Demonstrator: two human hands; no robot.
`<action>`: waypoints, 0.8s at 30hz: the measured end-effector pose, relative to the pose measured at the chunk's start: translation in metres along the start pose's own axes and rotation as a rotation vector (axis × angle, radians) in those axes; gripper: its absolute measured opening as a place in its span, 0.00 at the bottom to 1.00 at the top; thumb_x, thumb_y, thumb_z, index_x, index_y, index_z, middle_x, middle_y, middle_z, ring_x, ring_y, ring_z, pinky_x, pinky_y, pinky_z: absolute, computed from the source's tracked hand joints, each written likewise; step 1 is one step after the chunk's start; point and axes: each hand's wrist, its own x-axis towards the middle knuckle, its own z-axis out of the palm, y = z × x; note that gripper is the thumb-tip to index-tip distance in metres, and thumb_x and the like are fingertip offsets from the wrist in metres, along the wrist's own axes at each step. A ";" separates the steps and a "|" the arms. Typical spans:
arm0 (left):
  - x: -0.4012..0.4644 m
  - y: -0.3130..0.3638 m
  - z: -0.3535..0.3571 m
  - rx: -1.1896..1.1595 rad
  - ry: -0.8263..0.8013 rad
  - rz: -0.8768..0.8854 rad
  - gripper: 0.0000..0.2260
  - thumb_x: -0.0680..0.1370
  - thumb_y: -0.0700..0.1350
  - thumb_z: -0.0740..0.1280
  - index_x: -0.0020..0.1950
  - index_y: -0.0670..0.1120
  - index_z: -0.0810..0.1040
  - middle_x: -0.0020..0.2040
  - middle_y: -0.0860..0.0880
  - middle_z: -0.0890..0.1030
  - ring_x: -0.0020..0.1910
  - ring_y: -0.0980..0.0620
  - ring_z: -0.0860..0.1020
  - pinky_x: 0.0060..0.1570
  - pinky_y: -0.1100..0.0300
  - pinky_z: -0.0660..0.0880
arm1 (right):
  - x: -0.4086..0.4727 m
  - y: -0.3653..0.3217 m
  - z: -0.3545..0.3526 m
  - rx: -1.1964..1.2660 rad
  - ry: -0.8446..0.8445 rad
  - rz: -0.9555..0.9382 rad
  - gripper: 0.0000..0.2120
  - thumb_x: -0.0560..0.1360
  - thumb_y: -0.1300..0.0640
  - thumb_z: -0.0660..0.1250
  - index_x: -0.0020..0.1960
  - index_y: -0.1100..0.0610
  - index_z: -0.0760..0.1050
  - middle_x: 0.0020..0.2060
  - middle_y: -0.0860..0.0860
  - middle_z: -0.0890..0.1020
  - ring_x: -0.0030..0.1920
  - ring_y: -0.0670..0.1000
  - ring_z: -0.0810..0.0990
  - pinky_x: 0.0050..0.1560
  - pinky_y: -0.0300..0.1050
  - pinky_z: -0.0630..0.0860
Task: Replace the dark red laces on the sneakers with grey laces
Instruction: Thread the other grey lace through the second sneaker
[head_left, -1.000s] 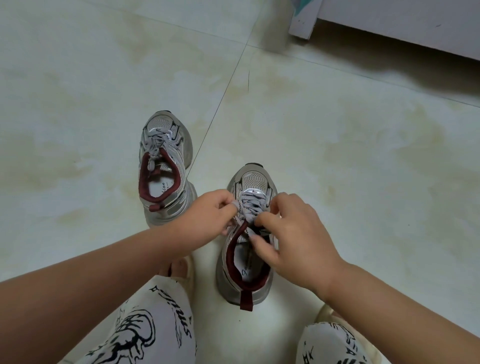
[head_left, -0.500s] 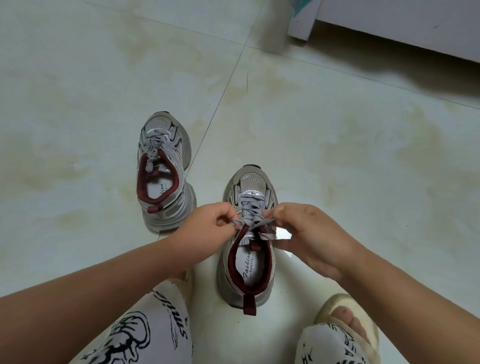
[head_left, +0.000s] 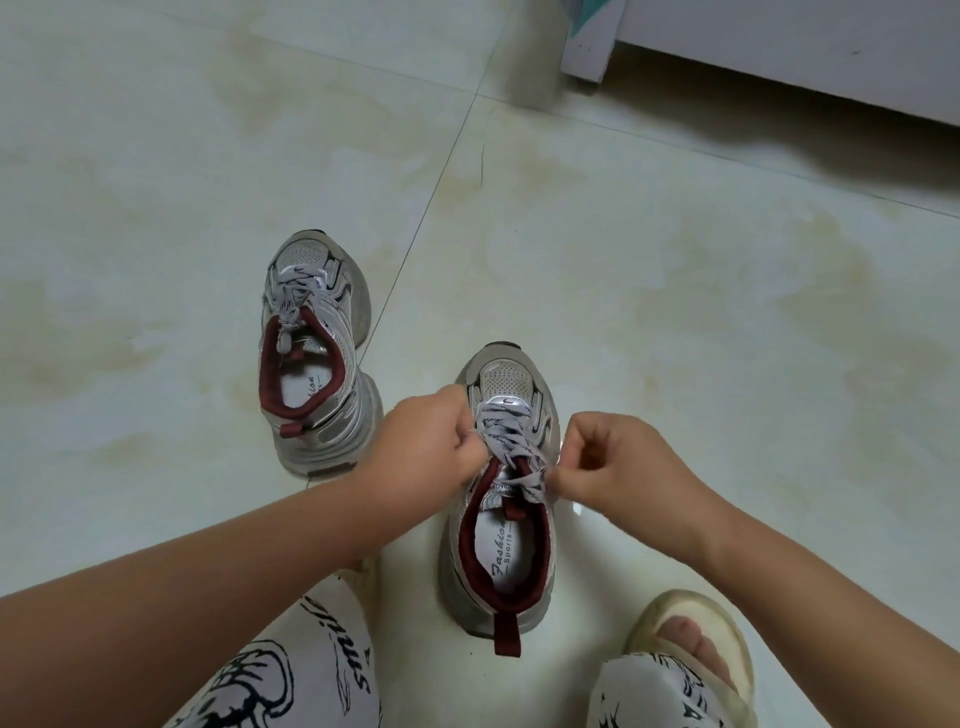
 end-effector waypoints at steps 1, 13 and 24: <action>0.002 0.005 0.002 0.100 -0.003 0.036 0.03 0.75 0.39 0.60 0.42 0.43 0.69 0.34 0.44 0.79 0.34 0.46 0.76 0.39 0.49 0.75 | 0.000 0.000 0.003 -0.122 0.003 -0.012 0.13 0.69 0.66 0.67 0.32 0.53 0.69 0.29 0.48 0.76 0.27 0.43 0.70 0.30 0.35 0.66; 0.005 0.001 -0.027 -0.404 -0.483 -0.171 0.04 0.72 0.46 0.67 0.40 0.50 0.82 0.43 0.50 0.81 0.45 0.55 0.77 0.54 0.58 0.75 | 0.001 -0.006 0.010 -0.191 -0.003 0.006 0.07 0.76 0.53 0.61 0.42 0.53 0.74 0.28 0.45 0.71 0.31 0.45 0.68 0.35 0.41 0.65; 0.021 0.006 -0.031 -0.202 -0.564 -0.032 0.07 0.69 0.35 0.74 0.37 0.48 0.83 0.35 0.48 0.82 0.37 0.55 0.77 0.47 0.59 0.75 | 0.008 0.000 0.010 -0.082 -0.049 0.060 0.11 0.74 0.52 0.67 0.35 0.53 0.69 0.30 0.46 0.72 0.32 0.45 0.69 0.35 0.39 0.65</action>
